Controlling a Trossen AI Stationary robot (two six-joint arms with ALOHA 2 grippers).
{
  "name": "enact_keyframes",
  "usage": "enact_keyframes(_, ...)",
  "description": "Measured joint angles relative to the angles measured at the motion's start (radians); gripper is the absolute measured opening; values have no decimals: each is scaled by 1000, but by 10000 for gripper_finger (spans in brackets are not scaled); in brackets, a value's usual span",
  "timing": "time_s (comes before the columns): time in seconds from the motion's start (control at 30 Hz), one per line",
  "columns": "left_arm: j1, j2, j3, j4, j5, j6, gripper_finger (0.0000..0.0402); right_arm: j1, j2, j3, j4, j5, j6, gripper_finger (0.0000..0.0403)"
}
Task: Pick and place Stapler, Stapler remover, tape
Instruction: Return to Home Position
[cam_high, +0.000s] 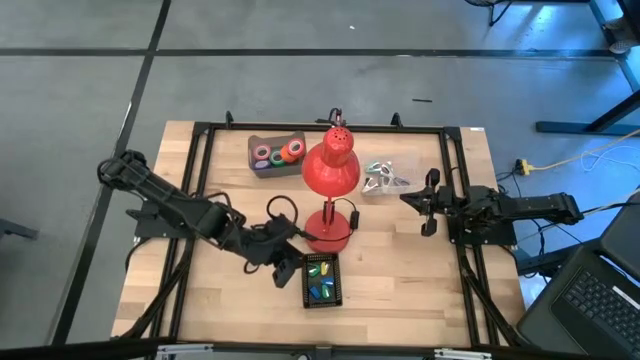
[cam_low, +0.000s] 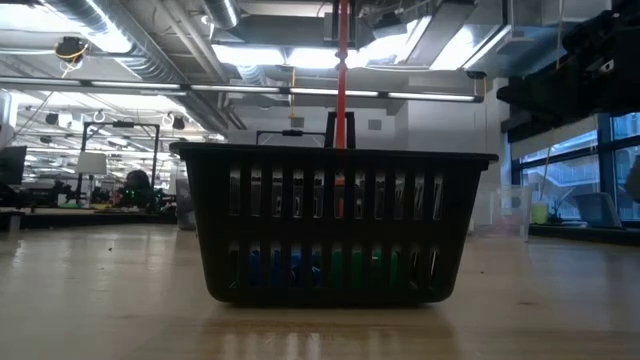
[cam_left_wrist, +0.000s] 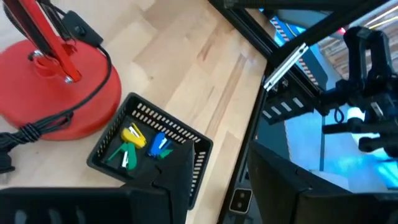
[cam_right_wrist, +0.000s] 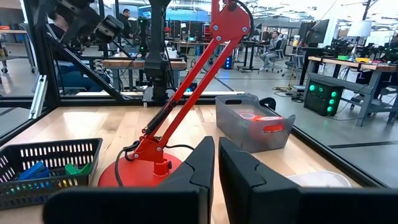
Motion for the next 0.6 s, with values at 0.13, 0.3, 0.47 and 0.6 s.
enact_keyframes(0.13, 20, -17, 0, 1, 0, 0, 141, 0, 0, 0, 0, 0, 0, 26)
enact_keyframes(0.3, 32, -50, 0, -13, -12, 102, 141, 0, 0, 0, 0, 0, 0, 26)
enact_keyframes(0.47, 39, -72, -10, 188, -265, 622, 141, 0, 0, 0, 0, 0, 0, 26)
enact_keyframes(0.6, 74, -106, -149, 512, -124, 996, 141, 0, 0, 0, 0, 0, 0, 26)
